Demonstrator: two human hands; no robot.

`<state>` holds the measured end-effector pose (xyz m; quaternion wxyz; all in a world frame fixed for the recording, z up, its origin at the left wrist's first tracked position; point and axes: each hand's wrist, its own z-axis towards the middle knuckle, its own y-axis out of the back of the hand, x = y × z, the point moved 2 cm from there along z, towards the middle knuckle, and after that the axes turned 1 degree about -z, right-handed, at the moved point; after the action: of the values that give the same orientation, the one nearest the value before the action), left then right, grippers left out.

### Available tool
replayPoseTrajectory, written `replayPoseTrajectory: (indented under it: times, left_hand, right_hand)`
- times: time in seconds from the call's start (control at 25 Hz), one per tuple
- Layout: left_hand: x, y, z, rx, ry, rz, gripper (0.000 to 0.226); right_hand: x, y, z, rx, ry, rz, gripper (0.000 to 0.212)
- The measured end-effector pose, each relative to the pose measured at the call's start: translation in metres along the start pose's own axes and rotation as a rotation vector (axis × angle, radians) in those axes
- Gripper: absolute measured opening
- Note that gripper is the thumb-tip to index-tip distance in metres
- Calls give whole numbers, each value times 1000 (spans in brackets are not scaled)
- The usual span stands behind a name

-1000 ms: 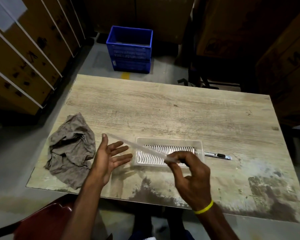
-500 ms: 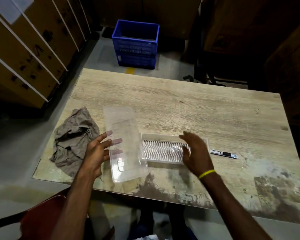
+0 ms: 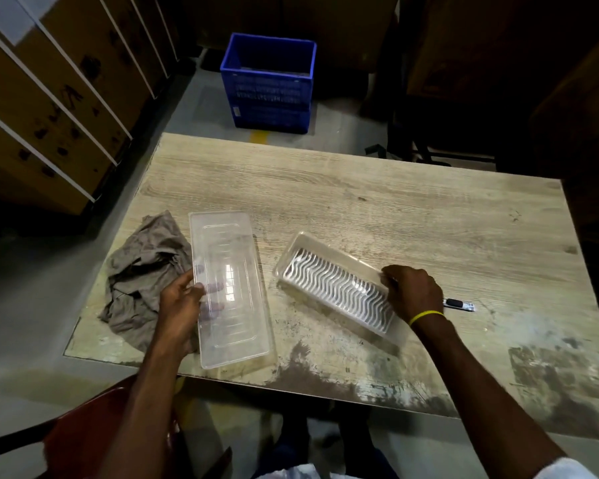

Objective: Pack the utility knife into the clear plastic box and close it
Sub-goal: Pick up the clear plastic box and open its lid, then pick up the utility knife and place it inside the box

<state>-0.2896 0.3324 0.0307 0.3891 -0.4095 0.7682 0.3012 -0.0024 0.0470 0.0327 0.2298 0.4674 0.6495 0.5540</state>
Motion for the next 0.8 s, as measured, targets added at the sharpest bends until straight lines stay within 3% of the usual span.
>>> replayPoseTrajectory:
  times: [0.24,0.36,0.6,0.72,0.8]
  left_hand:
    - [13,-34,-1,-67,-42,82,39]
    - [20,-70,-3,-1,1,129,41]
    - [30,-98,-1,-79,-77,454,26]
    - [27,-103,-3,-185,-159,701,40]
    - [21,-117,-9,-179,-255,607,37]
  right_hand:
    - [-1,-16,-32,-101,-237,252,15]
    - [3,-29,-48,-127,-313,333,18]
    - [9,-33,-62,-208,-380,435,18]
    - [10,-25,-64,-224,-390,472,20]
    - [11,-19,-67,-234,-380,505,20]
